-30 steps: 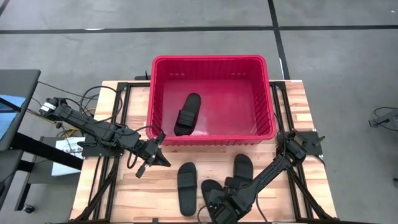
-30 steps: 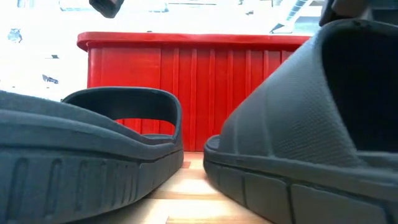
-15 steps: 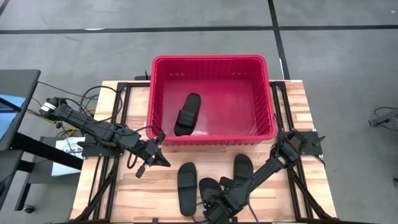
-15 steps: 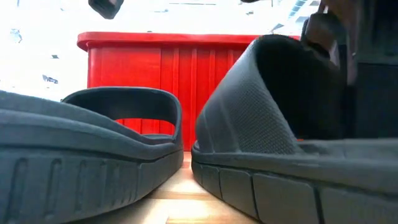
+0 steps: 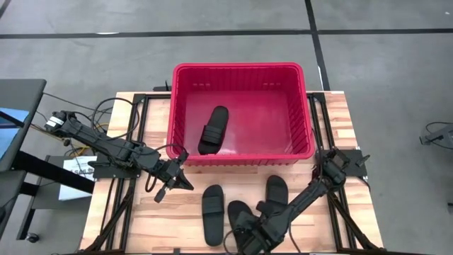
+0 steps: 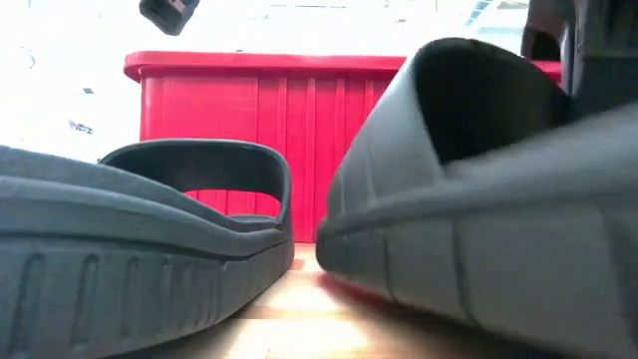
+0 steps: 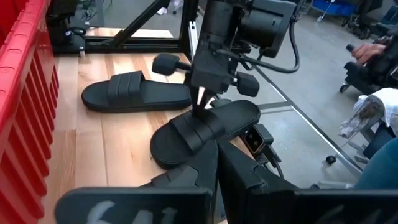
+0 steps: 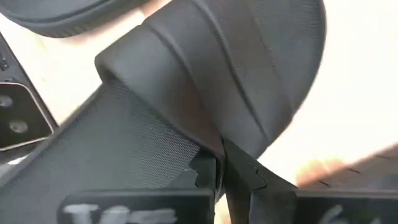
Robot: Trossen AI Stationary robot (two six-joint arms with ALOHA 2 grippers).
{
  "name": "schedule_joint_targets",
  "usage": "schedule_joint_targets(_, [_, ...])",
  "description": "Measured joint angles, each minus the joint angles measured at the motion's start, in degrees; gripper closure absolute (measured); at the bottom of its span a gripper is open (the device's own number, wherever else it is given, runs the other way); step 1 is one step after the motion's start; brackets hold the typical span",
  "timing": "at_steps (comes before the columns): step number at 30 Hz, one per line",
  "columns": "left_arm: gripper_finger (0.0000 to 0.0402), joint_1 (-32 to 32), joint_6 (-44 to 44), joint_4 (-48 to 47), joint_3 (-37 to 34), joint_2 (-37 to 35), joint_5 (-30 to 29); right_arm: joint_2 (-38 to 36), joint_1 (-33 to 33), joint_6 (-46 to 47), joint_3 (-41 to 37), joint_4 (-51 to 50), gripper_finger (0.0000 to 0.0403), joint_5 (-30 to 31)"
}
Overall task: Pick and place slides into bin
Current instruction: Put the black slide into the red bin
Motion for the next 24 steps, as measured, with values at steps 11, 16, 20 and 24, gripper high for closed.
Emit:
schedule_joint_targets(11, [0.0401,0.0,0.01,0.08,0.0,0.0,-0.02,-1.39,1.61,0.37,5.47,-11.17,0.0402,-0.11])
schedule_joint_targets(16, [0.0401,0.0,0.01,0.14,0.0,0.0,-0.03,-1.39,2.38,-0.23,10.07,-15.48,0.0402,1.79])
schedule_joint_targets(20, [0.0401,0.0,0.01,0.14,0.0,0.0,-0.04,-1.47,2.75,-1.05,13.72,-17.43,0.0402,4.11])
schedule_joint_targets(24, [0.0402,0.0,0.01,0.17,0.0,0.0,-0.04,-1.54,2.89,-1.51,17.45,-20.11,0.0402,6.8])
